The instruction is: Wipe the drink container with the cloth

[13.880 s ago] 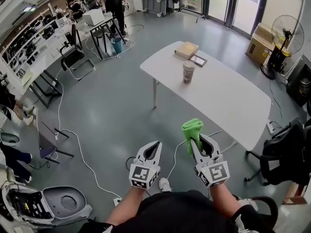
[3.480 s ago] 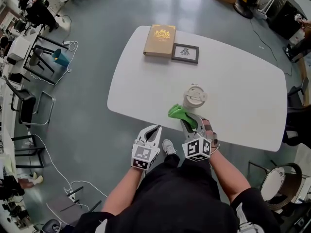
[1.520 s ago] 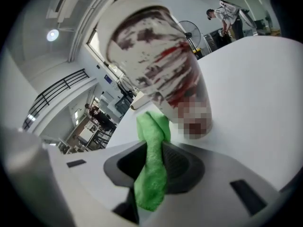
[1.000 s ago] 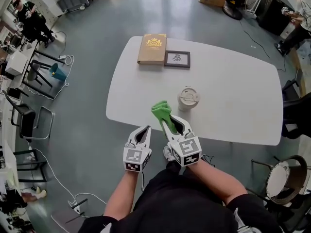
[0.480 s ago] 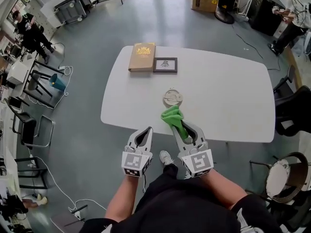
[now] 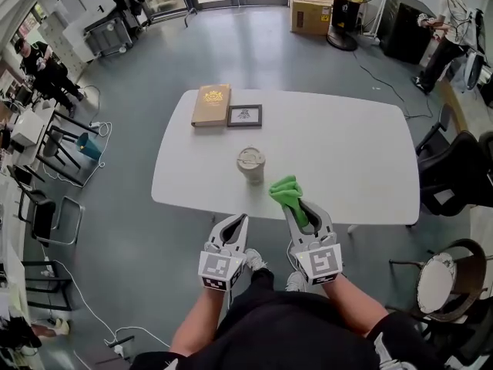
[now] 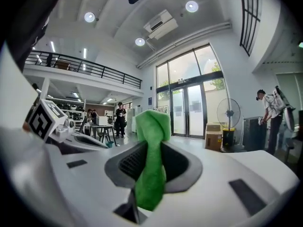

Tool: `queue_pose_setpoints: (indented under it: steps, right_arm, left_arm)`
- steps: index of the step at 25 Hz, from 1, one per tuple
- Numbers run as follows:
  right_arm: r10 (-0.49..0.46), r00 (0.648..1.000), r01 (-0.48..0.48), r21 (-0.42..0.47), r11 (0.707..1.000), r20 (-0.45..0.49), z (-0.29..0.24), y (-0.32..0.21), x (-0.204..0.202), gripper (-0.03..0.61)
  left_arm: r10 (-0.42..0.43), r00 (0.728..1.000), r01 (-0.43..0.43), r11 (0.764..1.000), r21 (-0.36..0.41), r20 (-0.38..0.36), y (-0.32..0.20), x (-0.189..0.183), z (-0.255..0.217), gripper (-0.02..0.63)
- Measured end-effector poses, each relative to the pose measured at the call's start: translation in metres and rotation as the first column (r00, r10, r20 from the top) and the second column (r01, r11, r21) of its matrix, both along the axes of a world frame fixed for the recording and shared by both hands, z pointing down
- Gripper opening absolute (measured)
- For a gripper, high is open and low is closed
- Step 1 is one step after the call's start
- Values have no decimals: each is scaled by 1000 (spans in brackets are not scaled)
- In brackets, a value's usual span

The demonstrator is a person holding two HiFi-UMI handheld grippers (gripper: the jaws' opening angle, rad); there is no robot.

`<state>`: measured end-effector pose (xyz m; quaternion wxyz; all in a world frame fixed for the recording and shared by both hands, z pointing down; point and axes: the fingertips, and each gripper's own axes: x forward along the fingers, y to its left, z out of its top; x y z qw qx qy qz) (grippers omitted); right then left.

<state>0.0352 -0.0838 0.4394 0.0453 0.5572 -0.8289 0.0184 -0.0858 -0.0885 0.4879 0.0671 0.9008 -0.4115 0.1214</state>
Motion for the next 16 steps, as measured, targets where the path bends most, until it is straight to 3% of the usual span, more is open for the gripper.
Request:
queue_pose_setpoints:
  steps: [7,16]
  right_arm:
    - [58,998,-58,26,998,-9,-4,24,26,92]
    - [46,999,-46,24,999,-5,-6,44,24,92]
  left_arm:
    - [6,1000,-7,1000,22,5,17,15,-7,9]
    - [14,1000,-14,998,58,12,41,25,-20,9]
